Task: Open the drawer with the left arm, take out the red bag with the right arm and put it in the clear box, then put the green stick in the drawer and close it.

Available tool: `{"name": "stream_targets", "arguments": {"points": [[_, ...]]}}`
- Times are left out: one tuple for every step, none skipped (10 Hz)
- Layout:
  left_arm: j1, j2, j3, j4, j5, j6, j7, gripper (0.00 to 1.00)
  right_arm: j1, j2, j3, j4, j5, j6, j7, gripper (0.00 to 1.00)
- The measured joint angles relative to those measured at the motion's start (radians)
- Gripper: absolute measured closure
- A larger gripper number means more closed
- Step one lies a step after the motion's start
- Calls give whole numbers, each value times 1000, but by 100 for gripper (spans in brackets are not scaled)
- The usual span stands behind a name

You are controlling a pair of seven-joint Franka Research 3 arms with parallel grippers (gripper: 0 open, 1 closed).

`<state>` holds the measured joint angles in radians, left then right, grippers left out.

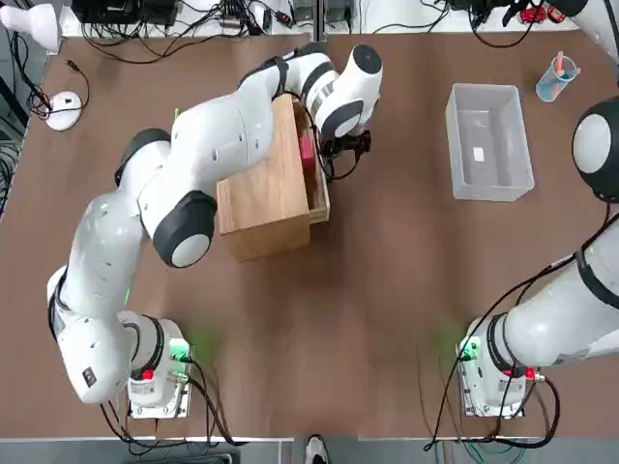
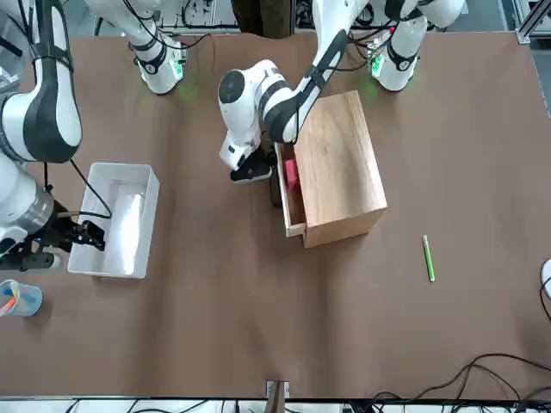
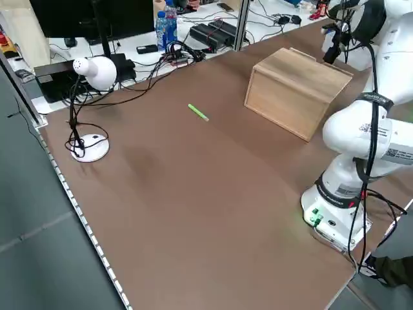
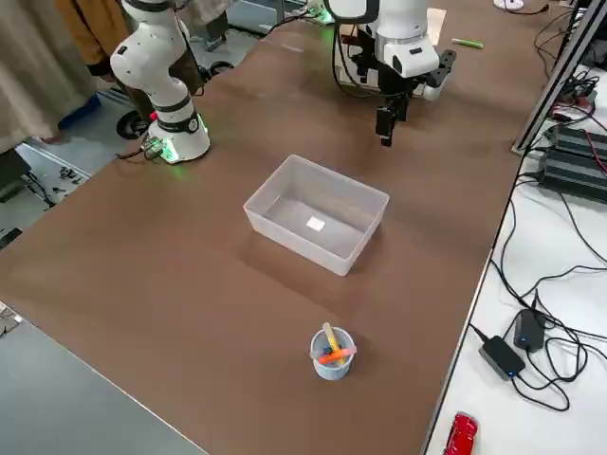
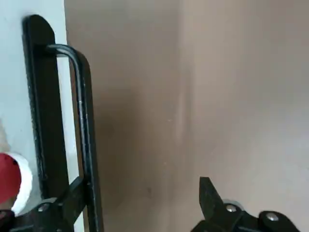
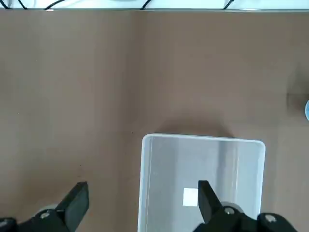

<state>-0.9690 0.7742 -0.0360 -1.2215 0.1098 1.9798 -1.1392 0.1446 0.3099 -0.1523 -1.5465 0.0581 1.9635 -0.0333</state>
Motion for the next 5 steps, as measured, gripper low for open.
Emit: {"name": "stream_targets", "arguments": {"points": [[-7,0,-2,0,0,20,-6,0,0,0,0,0,0,0,0,0],[-10,0,-1,0,0,22,-7,0,0,0,0,0,0,0,0,0],[-10,0,-3,1,0,26,-7,0,0,0,0,0,0,0,0,0],[-11,0,-10,4,0,37,-7,0,0,0,0,0,0,0,0,0],[-14,0,-12,5,0,42,-9,0,0,0,0,0,0,0,0,0]]}}
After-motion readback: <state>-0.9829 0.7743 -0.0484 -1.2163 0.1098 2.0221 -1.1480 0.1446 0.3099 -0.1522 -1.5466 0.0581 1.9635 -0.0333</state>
